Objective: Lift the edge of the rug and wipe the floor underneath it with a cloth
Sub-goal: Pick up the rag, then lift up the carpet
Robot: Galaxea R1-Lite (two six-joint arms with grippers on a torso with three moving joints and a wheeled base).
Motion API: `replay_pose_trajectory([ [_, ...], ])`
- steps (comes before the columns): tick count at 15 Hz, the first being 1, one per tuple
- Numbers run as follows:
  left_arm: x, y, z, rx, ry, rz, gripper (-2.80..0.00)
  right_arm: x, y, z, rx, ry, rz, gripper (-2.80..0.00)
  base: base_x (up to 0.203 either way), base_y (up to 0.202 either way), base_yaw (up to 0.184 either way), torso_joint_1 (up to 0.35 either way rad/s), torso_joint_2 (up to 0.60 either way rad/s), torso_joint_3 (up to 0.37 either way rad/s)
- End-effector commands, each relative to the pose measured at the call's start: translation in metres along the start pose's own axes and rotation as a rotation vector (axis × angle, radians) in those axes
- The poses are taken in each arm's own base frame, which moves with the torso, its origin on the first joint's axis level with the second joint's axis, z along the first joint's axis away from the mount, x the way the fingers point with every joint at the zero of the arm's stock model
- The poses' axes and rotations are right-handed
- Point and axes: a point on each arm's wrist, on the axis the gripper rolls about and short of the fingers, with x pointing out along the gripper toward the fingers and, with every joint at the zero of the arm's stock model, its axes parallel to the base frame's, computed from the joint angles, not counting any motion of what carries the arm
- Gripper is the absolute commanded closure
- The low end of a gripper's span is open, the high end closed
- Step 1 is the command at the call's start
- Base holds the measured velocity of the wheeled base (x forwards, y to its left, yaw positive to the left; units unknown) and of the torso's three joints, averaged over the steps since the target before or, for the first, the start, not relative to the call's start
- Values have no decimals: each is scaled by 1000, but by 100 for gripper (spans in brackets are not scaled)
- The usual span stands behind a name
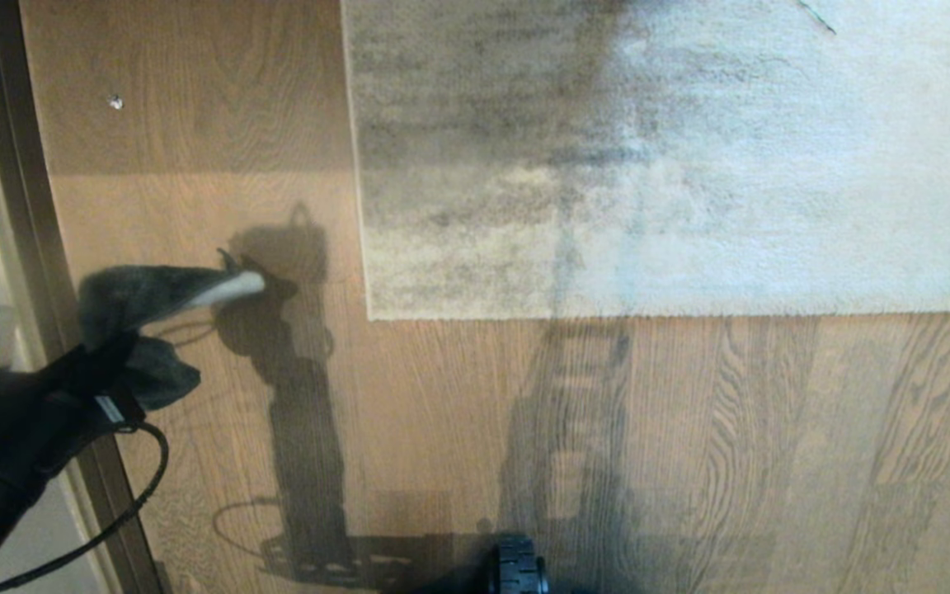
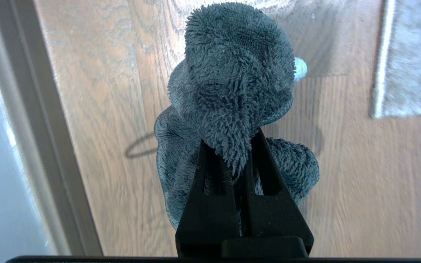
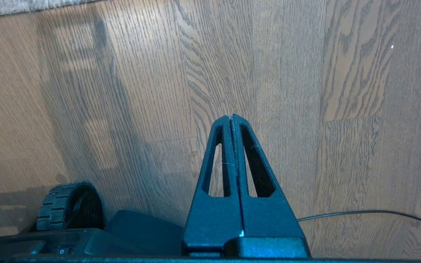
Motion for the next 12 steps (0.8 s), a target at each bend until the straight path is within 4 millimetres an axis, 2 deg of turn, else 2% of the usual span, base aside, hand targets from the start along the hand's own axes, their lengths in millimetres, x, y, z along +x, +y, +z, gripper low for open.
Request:
replay_pose_trajectory([
  [1,-18,0,9,1,-69,3,0,0,0,0,0,-1,0,0,0,0,0,0,0,0],
  [8,-37,0,17,-1,-99,2,0,0,0,0,0,1,0,0,0,0,0,0,0,0],
  [12,-50,-1,17,0,-50,-2,0,0,0,0,0,0,0,0,0,0,0,0,0,0],
])
